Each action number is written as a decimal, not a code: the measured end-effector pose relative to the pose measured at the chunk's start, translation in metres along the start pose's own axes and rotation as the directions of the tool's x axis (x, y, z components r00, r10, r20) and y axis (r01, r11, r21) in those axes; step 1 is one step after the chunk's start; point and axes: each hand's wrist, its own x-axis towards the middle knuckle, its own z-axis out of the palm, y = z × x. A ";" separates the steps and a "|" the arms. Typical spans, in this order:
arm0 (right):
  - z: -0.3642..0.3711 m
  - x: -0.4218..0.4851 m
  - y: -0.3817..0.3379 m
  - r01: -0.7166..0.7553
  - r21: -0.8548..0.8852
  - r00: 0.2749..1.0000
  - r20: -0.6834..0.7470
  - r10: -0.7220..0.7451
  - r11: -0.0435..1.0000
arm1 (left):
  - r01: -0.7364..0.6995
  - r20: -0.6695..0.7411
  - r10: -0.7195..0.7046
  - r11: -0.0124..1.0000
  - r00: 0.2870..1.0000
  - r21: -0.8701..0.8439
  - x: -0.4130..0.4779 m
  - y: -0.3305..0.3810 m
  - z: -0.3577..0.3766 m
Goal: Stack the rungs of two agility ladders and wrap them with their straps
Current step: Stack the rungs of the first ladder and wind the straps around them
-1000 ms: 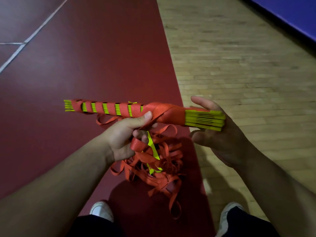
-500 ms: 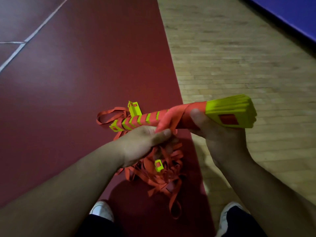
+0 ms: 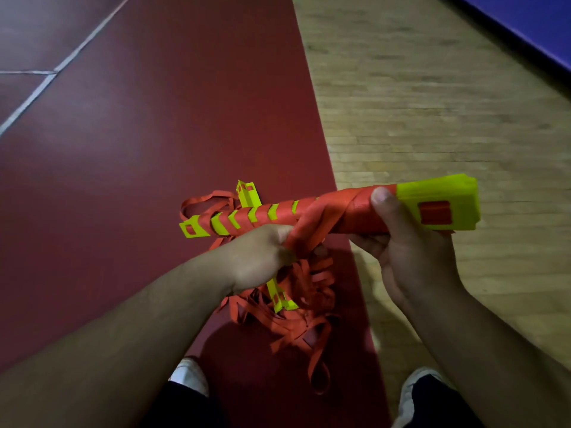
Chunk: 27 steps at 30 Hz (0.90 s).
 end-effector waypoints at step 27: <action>-0.006 0.011 -0.010 -0.143 0.186 0.979 -0.117 0.166 0.972 | -0.093 -0.137 0.047 0.928 0.989 -0.359 0.011 -0.017 0.027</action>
